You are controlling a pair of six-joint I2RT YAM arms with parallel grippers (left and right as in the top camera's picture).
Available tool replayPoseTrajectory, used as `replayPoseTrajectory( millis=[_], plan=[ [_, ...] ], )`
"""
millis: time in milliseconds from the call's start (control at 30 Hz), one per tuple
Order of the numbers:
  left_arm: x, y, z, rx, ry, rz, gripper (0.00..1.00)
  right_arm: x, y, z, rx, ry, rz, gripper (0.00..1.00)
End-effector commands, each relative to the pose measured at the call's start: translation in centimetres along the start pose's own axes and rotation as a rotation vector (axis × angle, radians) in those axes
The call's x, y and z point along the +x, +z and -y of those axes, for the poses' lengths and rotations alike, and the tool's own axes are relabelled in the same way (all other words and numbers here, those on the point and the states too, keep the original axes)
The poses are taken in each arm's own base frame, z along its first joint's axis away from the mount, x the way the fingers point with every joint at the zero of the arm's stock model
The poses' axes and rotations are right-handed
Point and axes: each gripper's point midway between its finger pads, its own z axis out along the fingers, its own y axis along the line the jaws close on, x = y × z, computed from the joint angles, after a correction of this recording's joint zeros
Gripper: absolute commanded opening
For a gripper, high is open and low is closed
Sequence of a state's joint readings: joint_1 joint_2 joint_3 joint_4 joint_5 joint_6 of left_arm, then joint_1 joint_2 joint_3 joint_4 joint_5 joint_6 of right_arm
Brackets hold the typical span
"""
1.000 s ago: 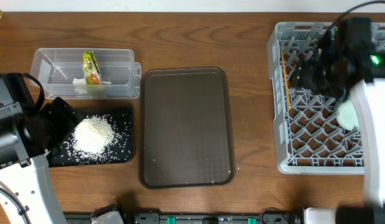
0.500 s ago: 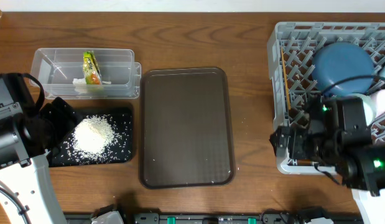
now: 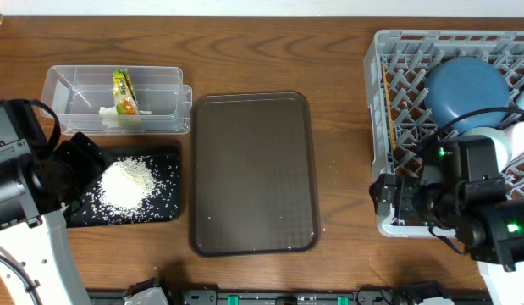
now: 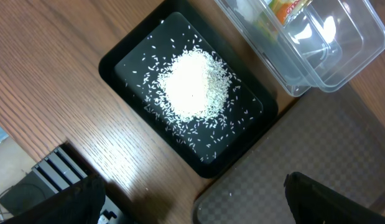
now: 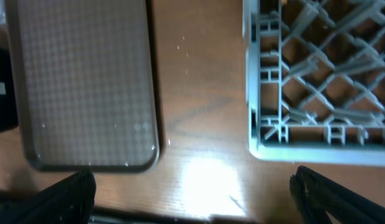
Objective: Sort waste into correct bins and load items into the dishwasher rack
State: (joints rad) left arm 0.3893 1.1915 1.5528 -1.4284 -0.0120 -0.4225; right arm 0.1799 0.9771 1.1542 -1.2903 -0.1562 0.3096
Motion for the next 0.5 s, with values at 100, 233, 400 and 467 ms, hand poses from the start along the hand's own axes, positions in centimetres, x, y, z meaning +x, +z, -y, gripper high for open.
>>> replayPoseTrajectory(
  millis=[100,233,400,467],
  plan=[
    [-0.2,0.1,-0.3,-0.019,-0.005,0.008,0.95,-0.5,2.7,0.7,-0.035,-0.034,0.145,0.99],
    [-0.2,0.1,-0.3,-0.019,-0.005,0.008,0.95,-0.7,3.7,0.4,-0.134,-0.071,0.327,0.99],
    [-0.2,0.1,-0.3,-0.019,-0.006,0.008,0.95,-1.1,3.3,0.2,-0.22,-0.194,0.62,0.99],
    [-0.2,0.1,-0.3,-0.019,-0.006,0.008,0.95,-1.1,3.4,0.4,-0.229,-0.215,0.707,0.99]
  ],
)
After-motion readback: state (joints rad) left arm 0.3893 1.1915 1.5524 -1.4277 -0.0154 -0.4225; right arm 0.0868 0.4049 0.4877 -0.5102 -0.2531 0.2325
